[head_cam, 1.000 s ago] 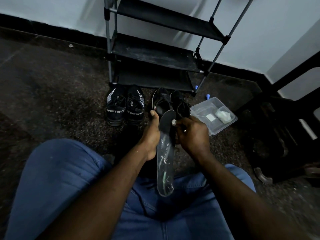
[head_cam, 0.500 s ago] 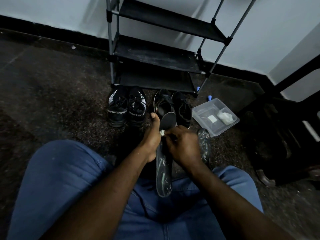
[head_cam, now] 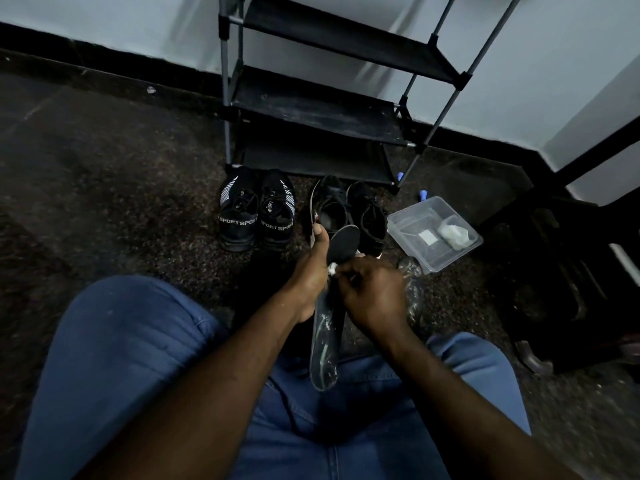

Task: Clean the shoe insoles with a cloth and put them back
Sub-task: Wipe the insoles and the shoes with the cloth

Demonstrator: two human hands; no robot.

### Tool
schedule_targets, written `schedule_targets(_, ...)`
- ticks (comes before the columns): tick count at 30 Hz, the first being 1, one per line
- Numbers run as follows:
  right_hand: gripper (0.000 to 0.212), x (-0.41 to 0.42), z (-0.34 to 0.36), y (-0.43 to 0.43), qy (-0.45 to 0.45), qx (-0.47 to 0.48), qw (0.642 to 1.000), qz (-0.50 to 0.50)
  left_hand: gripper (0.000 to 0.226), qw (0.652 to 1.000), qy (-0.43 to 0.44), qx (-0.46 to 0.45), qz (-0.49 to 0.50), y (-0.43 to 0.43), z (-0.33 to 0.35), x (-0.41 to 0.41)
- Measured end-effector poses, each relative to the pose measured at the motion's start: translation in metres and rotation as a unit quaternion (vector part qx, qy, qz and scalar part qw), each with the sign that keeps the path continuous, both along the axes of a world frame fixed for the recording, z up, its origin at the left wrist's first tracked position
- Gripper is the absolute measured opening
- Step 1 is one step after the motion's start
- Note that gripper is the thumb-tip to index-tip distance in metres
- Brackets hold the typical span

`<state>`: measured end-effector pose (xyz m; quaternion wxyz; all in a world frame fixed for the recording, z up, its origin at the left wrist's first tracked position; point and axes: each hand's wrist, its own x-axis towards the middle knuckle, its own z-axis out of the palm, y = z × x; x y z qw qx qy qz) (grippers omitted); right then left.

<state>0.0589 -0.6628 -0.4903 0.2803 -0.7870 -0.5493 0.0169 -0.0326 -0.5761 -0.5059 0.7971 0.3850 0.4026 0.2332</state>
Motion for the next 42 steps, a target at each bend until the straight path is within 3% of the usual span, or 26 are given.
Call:
schedule_targets(3, 0.008, -0.006, 0.007, 0.008, 0.107, 0.062, 0.992, -0.026, 0.077, 1.000, 0.020, 0.011, 0.011, -0.003, 0.008, -0.003)
schedule_targets(6, 0.008, -0.006, 0.013, 0.015, 0.116, 0.081, 0.990, -0.025, 0.080, 1.000, 0.017, 0.015, 0.002, -0.005, 0.009, -0.004)
schedule_targets(9, 0.008, -0.006, 0.010, 0.011, 0.066, 0.054, 0.996, 0.015, 0.091, 1.000, 0.012, -0.001, 0.014, -0.001, 0.009, -0.007)
schedule_targets(12, 0.004, 0.001, 0.005, 0.002, -0.048, 0.012, 0.996, 0.067, 0.097, 1.000, -0.016, -0.025, 0.005, 0.003, 0.008, -0.006)
schedule_targets(15, 0.015, 0.018, 0.007, 0.006, -0.114, -0.022, 0.992, 0.038, 0.094, 0.999, -0.021, -0.037, -0.004, 0.003, 0.008, -0.004)
schedule_targets(19, 0.021, 0.029, 0.011, 0.009, -0.094, -0.025, 0.995, -0.035, 0.095, 0.999, -0.030, -0.031, -0.028, 0.003, 0.005, -0.004)
schedule_targets(25, 0.014, -0.004, 0.001, 0.002, -0.029, -0.008, 0.999, 0.013, 0.096, 0.998, -0.015, -0.047, -0.030, 0.006, 0.007, -0.004)
schedule_targets(29, 0.010, -0.008, 0.011, 0.015, 0.054, 0.057, 0.997, -0.019, 0.091, 1.000, -0.004, -0.027, -0.009, 0.003, 0.007, -0.005)
schedule_targets(32, 0.009, -0.001, 0.022, 0.027, 0.066, 0.077, 0.994, -0.035, 0.082, 1.000, -0.018, -0.010, -0.006, -0.004, 0.006, -0.005)
schedule_targets(42, 0.012, 0.002, 0.007, 0.006, -0.114, -0.013, 0.992, 0.058, 0.108, 0.996, -0.041, -0.073, 0.014, 0.014, 0.005, -0.003)
